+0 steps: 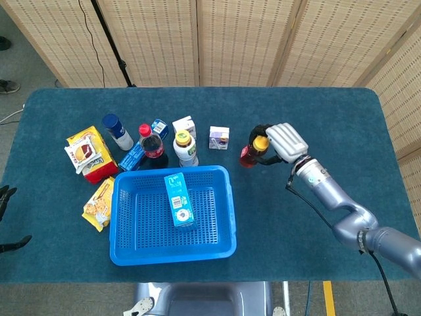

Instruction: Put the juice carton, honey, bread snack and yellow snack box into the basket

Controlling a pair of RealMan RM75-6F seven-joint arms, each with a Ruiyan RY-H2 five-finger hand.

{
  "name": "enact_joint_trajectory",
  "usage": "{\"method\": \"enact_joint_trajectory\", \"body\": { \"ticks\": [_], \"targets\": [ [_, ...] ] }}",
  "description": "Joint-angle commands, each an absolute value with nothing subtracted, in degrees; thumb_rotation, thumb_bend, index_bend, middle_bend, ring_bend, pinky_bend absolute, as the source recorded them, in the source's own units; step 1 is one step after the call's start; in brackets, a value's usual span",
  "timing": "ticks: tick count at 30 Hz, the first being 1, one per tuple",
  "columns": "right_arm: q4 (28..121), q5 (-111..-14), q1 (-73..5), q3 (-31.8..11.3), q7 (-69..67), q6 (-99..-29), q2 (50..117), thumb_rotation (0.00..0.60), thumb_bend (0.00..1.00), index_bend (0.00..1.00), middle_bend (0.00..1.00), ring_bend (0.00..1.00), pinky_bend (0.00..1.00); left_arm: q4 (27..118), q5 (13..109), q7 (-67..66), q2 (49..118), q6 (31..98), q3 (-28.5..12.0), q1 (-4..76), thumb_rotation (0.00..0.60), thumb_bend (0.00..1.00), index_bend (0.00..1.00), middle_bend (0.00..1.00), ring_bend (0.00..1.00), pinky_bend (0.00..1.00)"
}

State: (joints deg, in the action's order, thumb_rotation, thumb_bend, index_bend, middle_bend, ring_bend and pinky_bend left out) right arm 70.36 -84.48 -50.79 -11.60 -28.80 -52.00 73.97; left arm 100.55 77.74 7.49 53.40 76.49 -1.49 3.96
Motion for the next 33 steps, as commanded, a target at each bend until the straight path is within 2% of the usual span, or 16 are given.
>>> {"method": "enact_joint_trajectory", "body": {
  "ticks": [1, 6, 12, 18, 33],
  "targets": [
    [76.49, -87.99, -48.56, -11.60, -30.12, -57.41, 68.61, 0.600, 0.54, 0.65, 0.62, 0.65, 0.67, 100.50, 77.91, 7.54, 53.40, 76.51, -1.42, 3.96, 0.600, 0.14, 0.00, 0.00, 0.00, 0.00],
    [84.76, -93.17, -46.20, -10.38, -31.77, -63.24, 62.44, 0.600, 0.54, 0.65, 0.62, 0.65, 0.67, 100.57, 78.38, 7.45, 53.39, 76.40, -1.24, 4.08, 0.600, 0.14, 0.00, 0.00, 0.00, 0.00],
    [91.48, -99.86, -45.08, -7.66, -29.79, -66.81, 60.17, 0.600, 0.54, 0.65, 0.62, 0.65, 0.67, 100.82, 78.59, 6.92, 53.49, 76.29, -1.17, 4.30, 0.600, 0.14, 0.00, 0.00, 0.00, 0.00],
    [94.60, -105.10, -45.49, -5.67, -21.99, -67.22, 62.01, 0.600, 0.54, 0.65, 0.62, 0.65, 0.67, 101.05, 78.92, 7.08, 53.34, 76.61, -1.08, 4.20, 0.600, 0.14, 0.00, 0.00, 0.00, 0.00],
    [105.19, -108.74, -45.95, -2.42, -12.22, -64.15, 63.22, 0.600, 0.54, 0.65, 0.63, 0.65, 0.67, 99.66, 79.20, 9.86, 52.94, 76.63, -0.91, 3.93, 0.600, 0.14, 0.00, 0.00, 0.00, 0.00]
  ]
}}
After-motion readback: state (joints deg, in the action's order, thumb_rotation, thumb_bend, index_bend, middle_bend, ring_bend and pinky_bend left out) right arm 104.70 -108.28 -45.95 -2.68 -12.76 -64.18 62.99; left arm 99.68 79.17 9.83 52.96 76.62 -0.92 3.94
